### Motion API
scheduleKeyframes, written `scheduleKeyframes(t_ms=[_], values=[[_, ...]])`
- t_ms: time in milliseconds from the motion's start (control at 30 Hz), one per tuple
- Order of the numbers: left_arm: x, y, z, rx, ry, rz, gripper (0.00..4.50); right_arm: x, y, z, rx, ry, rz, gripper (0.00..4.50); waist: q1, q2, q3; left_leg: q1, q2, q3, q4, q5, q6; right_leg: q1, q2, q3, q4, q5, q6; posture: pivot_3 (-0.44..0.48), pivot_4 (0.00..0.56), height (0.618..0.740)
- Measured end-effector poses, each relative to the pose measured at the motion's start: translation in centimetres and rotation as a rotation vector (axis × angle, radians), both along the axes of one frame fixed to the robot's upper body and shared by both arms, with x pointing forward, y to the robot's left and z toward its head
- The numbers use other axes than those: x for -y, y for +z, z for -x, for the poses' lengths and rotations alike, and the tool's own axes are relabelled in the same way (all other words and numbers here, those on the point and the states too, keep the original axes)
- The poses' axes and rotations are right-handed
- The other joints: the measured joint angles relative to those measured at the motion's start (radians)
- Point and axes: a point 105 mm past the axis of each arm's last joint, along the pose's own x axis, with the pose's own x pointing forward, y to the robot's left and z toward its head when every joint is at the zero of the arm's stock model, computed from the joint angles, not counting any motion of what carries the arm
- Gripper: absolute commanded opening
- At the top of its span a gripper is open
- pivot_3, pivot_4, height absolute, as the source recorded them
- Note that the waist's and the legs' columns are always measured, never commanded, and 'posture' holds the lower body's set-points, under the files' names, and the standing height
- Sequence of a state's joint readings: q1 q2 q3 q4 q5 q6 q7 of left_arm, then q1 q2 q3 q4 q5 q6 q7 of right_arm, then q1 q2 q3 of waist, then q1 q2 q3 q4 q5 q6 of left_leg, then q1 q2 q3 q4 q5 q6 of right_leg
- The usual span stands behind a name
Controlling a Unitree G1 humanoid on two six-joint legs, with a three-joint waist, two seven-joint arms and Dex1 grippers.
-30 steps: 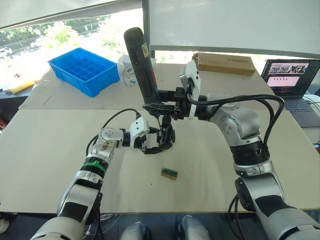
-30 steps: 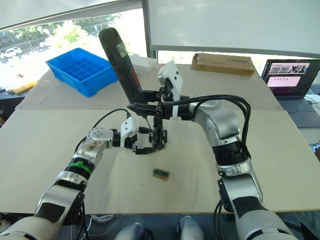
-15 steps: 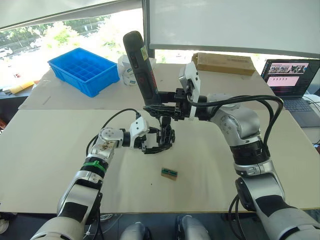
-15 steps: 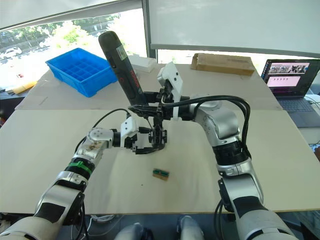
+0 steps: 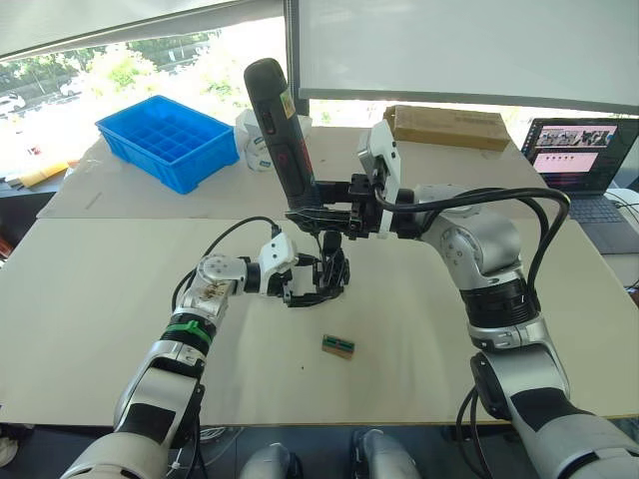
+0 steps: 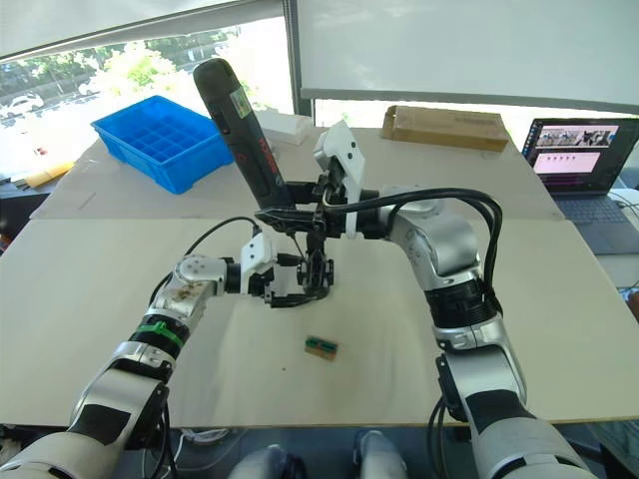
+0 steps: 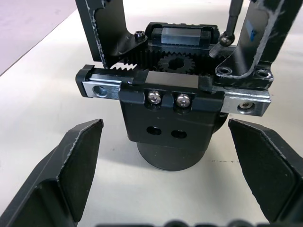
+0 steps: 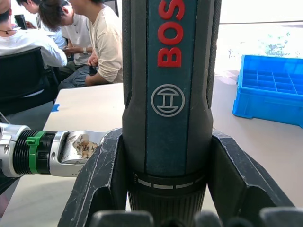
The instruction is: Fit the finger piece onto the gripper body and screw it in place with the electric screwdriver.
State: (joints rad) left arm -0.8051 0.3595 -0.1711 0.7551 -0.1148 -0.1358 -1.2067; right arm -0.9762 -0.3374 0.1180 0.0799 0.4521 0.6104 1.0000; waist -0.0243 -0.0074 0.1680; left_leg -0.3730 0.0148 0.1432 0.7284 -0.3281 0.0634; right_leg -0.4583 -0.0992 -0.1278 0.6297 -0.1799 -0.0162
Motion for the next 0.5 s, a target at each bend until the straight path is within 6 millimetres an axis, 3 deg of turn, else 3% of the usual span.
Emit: scheduleKeyframes(t_ms=[500], values=[[0.02, 0.00, -0.01, 0.001, 0.001, 0.001, 4.50, -0.10, -0.19, -0.13, -0.005, -0.007, 0.005, 1.92, 0.000, 0.000, 0.000, 0.000, 0.000, 0.000, 0.000, 0.000, 0.000, 0.000, 0.000, 0.000, 0.000, 0.000, 0.000, 0.000, 0.150, 0.738]])
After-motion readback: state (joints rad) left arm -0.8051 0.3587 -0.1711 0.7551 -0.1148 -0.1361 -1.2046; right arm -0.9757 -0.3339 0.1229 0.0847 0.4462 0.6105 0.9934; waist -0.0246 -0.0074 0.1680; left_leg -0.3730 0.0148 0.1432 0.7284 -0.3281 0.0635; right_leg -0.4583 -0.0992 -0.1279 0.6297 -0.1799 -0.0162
